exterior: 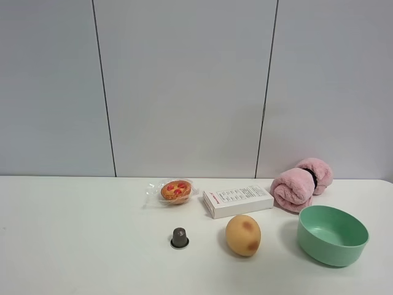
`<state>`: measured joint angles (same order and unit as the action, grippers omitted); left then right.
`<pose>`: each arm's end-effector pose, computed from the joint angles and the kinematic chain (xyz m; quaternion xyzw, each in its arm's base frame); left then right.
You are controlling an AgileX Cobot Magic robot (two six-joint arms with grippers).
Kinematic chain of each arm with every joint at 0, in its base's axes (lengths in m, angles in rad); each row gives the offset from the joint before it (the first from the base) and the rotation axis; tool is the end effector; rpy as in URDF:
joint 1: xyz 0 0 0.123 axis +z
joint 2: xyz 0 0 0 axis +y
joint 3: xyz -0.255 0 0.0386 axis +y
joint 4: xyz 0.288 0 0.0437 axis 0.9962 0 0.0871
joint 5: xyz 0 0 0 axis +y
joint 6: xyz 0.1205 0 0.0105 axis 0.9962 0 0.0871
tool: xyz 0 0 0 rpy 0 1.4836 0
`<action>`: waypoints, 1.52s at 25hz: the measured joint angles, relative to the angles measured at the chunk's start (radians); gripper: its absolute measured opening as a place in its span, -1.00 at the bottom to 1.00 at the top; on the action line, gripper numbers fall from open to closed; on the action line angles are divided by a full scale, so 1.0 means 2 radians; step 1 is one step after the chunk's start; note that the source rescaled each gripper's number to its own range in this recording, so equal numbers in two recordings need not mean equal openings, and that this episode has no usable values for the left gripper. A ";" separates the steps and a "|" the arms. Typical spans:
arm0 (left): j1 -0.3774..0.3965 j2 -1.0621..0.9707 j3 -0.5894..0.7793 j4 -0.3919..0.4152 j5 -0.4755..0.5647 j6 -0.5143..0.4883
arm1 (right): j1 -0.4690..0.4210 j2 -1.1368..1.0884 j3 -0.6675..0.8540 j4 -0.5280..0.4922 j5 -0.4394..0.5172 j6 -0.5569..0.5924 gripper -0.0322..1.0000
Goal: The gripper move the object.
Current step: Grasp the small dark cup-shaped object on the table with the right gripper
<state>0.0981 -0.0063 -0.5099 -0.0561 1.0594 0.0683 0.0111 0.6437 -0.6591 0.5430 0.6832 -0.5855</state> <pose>0.0823 0.0022 0.2870 -0.0113 0.8482 0.0160 0.5293 0.2060 0.0418 0.2996 -0.1511 0.8404 0.1080 0.5092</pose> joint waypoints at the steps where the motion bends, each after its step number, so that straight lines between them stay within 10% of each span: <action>1: 0.000 0.000 0.000 0.000 0.000 0.000 | 0.007 0.019 -0.008 0.003 0.000 -0.013 0.99; 21: 0.000 0.000 0.000 0.000 0.000 0.000 | 0.328 0.466 -0.285 -0.166 -0.076 0.057 0.99; 38: 0.000 0.000 0.000 0.000 0.000 0.000 | 0.352 0.593 -0.305 -0.175 -0.141 0.095 0.99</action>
<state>0.0981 -0.0063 -0.5099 -0.0561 1.0594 0.0683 0.7161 1.8288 -1.2695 0.1925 0.4009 -0.3957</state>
